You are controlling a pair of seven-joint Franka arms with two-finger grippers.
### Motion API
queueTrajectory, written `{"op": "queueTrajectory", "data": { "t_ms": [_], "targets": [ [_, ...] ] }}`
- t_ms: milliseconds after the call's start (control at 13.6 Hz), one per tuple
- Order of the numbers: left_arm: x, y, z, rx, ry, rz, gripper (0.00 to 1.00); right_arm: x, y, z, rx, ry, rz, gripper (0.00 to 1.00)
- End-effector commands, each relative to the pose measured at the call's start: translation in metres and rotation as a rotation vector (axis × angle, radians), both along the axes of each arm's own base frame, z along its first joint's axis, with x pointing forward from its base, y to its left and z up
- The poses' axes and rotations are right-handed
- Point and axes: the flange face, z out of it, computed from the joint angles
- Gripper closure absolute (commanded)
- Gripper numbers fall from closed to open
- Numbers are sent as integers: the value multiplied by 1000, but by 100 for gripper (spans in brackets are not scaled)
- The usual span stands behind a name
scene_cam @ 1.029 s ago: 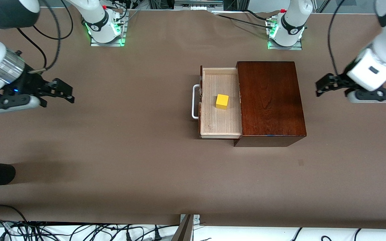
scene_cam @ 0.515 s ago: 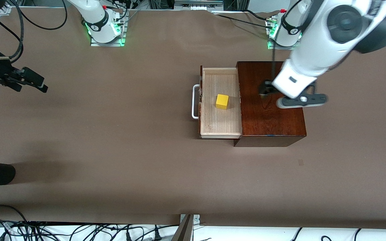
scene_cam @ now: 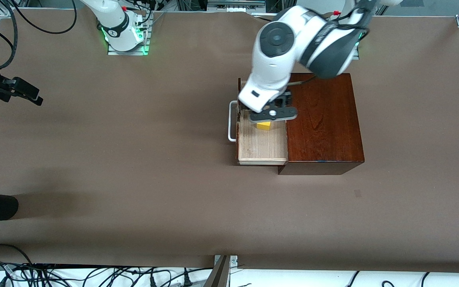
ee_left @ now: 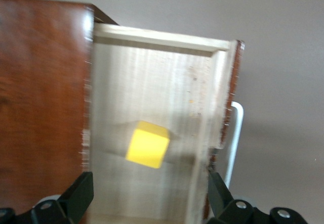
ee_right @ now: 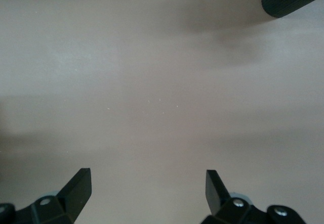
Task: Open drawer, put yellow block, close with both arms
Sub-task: 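Move the left gripper over the box to the drawer front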
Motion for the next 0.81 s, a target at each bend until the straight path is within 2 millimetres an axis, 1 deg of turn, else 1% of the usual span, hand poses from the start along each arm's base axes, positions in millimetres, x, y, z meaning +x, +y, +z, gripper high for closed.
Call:
{"op": "queueTrajectory", "data": {
  "t_ms": [0, 147, 221, 368, 515, 662, 735],
  "targets": [
    [-7, -35, -22, 10, -30, 3, 0, -3, 0, -1, -22, 14, -4, 0],
    [-9, -51, -52, 5, -27, -13, 0, -2, 0, -3, -22, 22, -6, 0],
    [-14, -60, -63, 3, -24, -26, 0, -2, 1, -3, -22, 22, -4, 0],
    [-20, -71, -75, 0, -23, -44, 0, -2, 1, -4, -23, 23, -6, 0],
    [-19, -74, -80, -9, -29, -49, 0, -1, 3, -5, -23, 23, -6, 0],
    [-16, -77, -71, -29, -44, -38, 0, -1, 3, -5, -23, 25, -6, 0],
    [-15, -77, -71, -31, -46, -36, 0, -1, 3, -5, -23, 25, -6, 0]
  ]
}}
